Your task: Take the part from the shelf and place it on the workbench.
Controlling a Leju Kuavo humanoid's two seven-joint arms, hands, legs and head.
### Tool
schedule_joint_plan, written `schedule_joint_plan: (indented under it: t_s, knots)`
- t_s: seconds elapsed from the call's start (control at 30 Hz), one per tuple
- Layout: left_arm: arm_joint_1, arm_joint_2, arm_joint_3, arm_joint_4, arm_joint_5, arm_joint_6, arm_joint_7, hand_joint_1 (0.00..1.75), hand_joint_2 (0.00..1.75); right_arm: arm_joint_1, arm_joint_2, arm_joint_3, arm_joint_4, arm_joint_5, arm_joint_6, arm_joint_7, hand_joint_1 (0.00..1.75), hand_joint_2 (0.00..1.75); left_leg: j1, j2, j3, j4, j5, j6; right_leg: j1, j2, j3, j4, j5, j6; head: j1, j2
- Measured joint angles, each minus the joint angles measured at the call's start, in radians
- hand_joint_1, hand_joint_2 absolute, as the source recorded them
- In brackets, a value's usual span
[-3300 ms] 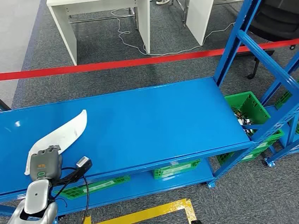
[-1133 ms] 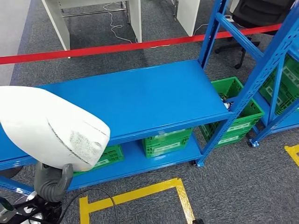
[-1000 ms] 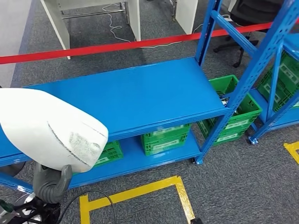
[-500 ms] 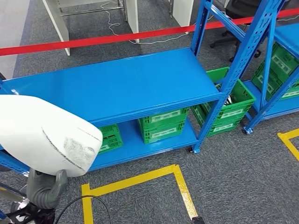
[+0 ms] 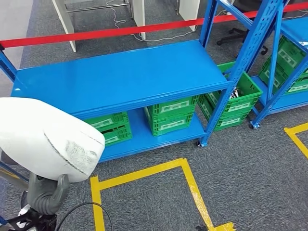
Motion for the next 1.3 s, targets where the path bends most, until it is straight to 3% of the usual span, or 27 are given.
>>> schedule_joint_plan:
  t_s: [0.03,0.1,0.13,0.17,0.23,0.27,0.3,0.33,0.37,0.4,0.47,0.53,0.6,0.7,0.77,0.9,0.97,1.03,1.1,1.13,1.3]
  knots:
    - [-0.001,0.000,0.000,0.000,-0.001,0.000,0.000,1.75,1.75,0.000,0.000,0.000,0.000,0.004,0.003,0.002,0.00,1.75,0.000,0.001,-0.003,0.000,0.011,-0.004,0.002,0.000,0.015,-0.032,-0.008,-0.002,0.001,0.000]
    - [-0.001,0.000,0.001,0.000,-0.003,-0.001,0.000,1.75,1.75,0.003,0.000,0.001,0.001,0.010,0.009,0.005,0.00,1.75,0.003,0.001,-0.010,0.003,0.010,-0.015,0.000,-0.002,0.000,-0.037,0.003,-0.010,0.001,0.000]
    - [0.000,0.000,0.001,0.000,-0.003,-0.001,0.000,1.75,1.75,0.004,0.000,0.001,0.001,0.012,0.011,0.006,0.00,1.75,0.005,-0.001,-0.017,0.020,-0.015,-0.024,-0.003,-0.006,-0.009,-0.037,0.013,-0.016,0.000,0.000]
    - [0.000,0.000,0.002,0.000,-0.003,-0.002,0.000,1.75,1.75,0.005,0.000,0.002,0.001,0.015,0.012,0.007,0.00,1.75,0.009,-0.003,-0.028,0.056,-0.059,-0.032,-0.005,-0.010,-0.022,-0.038,0.023,-0.022,-0.002,0.000]
    - [0.000,0.000,0.004,0.000,-0.001,-0.004,0.000,1.75,1.75,0.005,0.000,0.003,0.001,0.023,0.015,0.009,0.00,1.75,0.019,-0.005,-0.055,0.177,-0.157,-0.048,-0.005,-0.018,-0.048,-0.037,0.043,-0.029,-0.006,0.000]
    - [0.000,0.000,0.005,0.000,0.001,-0.005,0.000,1.75,1.75,0.006,0.000,0.005,0.001,0.027,0.017,0.010,0.00,1.75,0.024,-0.005,-0.064,0.241,-0.180,-0.053,-0.006,-0.024,-0.062,-0.036,0.053,-0.028,-0.007,0.000]
    - [0.000,0.000,0.006,0.000,0.003,-0.006,0.000,1.75,1.75,0.007,0.000,0.007,0.001,0.031,0.018,0.011,0.00,1.75,0.029,-0.005,-0.064,0.285,-0.178,-0.058,-0.006,-0.032,-0.074,-0.033,0.062,-0.026,-0.007,0.000]
    - [0.000,0.000,0.007,0.000,0.005,-0.007,0.000,1.75,1.75,0.007,0.000,0.008,0.001,0.034,0.018,0.011,0.00,1.75,0.033,-0.004,-0.053,0.300,-0.157,-0.062,-0.008,-0.041,-0.085,-0.029,0.069,-0.023,-0.008,0.000]
    - [0.000,0.000,0.008,0.000,0.006,-0.008,0.000,1.75,1.75,0.008,0.000,0.009,0.001,0.036,0.018,0.012,0.00,1.75,0.037,-0.001,-0.022,0.274,-0.126,-0.065,-0.010,-0.050,-0.095,-0.023,0.075,-0.020,-0.008,0.000]
    - [-0.001,0.000,0.010,0.000,0.007,-0.009,0.000,1.75,1.75,0.008,0.000,0.010,0.001,0.037,0.018,0.012,0.00,1.75,0.040,0.011,0.024,0.213,-0.101,-0.067,-0.011,-0.059,-0.103,-0.016,0.079,-0.017,-0.008,0.000]
    - [-0.004,-0.001,0.011,0.000,0.005,-0.010,0.000,1.75,1.75,0.008,0.000,0.010,0.001,0.039,0.019,0.012,0.00,1.75,0.035,0.042,0.117,0.070,-0.098,-0.063,-0.011,-0.077,-0.118,-0.002,0.085,-0.007,-0.009,0.000]
    - [-0.006,-0.001,0.012,0.000,0.003,-0.011,0.000,1.75,1.75,0.007,0.000,0.010,0.001,0.040,0.020,0.011,0.00,1.75,0.028,0.052,0.149,0.001,-0.120,-0.050,-0.009,-0.095,-0.126,0.004,0.091,0.005,-0.009,0.000]
    - [-0.005,-0.002,0.013,0.000,0.002,-0.012,0.000,1.75,1.75,0.004,0.000,0.010,0.001,0.040,0.020,0.011,0.00,1.75,0.030,0.035,0.142,-0.016,-0.124,-0.031,-0.008,-0.103,-0.137,0.011,0.090,0.017,-0.008,0.000]
    - [-0.005,-0.004,0.014,0.000,0.003,-0.012,-0.001,1.75,1.75,0.004,0.000,0.010,0.001,0.039,0.020,0.011,0.00,1.75,0.033,0.011,0.130,-0.025,-0.113,-0.008,-0.012,-0.039,-0.183,0.101,0.025,0.027,-0.004,0.000]
    - [-0.005,-0.005,0.015,0.000,0.003,-0.012,-0.001,1.75,1.75,0.005,0.000,0.010,0.001,0.038,0.020,0.011,0.00,1.75,0.031,0.004,0.125,-0.025,-0.110,-0.004,-0.013,-0.018,-0.204,0.150,-0.003,0.027,-0.002,0.000]
    - [-0.005,-0.005,0.015,0.000,0.003,-0.012,-0.001,1.75,1.75,0.005,0.000,0.010,0.001,0.038,0.020,0.011,0.00,1.75,0.031,0.003,0.124,-0.025,-0.109,-0.003,-0.013,-0.016,-0.209,0.162,-0.009,0.027,-0.002,0.000]
    - [-0.004,-0.005,0.015,0.000,0.003,-0.012,-0.001,1.75,1.75,0.003,0.000,0.010,0.001,0.038,0.022,0.009,0.00,1.75,0.025,-0.010,0.117,-0.023,-0.103,0.000,-0.012,-0.009,-0.245,0.250,-0.039,0.025,-0.002,0.000]
    - [-0.003,-0.006,0.015,0.000,0.003,-0.012,-0.001,1.75,1.75,0.002,0.001,0.010,0.001,0.036,0.023,0.008,0.00,1.75,0.014,-0.050,0.103,-0.014,-0.094,0.003,-0.008,0.018,-0.200,0.189,0.000,0.013,-0.003,0.000]
    - [-0.002,-0.007,0.015,0.000,0.002,-0.012,0.000,1.75,1.75,0.005,0.001,0.010,0.001,0.029,0.015,0.002,0.00,1.75,0.008,-0.081,0.086,-0.002,-0.088,0.002,-0.005,0.044,-0.116,0.029,0.063,0.007,-0.003,0.000]
    - [-0.001,-0.007,0.015,0.000,0.002,-0.012,0.000,1.75,1.75,0.006,0.001,0.010,0.001,0.025,0.009,-0.003,0.00,1.75,0.007,-0.085,0.078,0.003,-0.086,0.001,-0.004,0.049,-0.108,0.008,0.062,0.009,-0.003,0.000]
    - [0.000,-0.007,0.015,0.000,0.001,-0.009,0.000,1.75,1.75,0.008,0.001,0.008,0.001,0.006,0.005,-0.014,0.00,1.75,0.008,-0.085,0.077,0.002,-0.082,-0.001,-0.004,0.049,-0.113,0.012,0.064,0.007,-0.003,0.000]
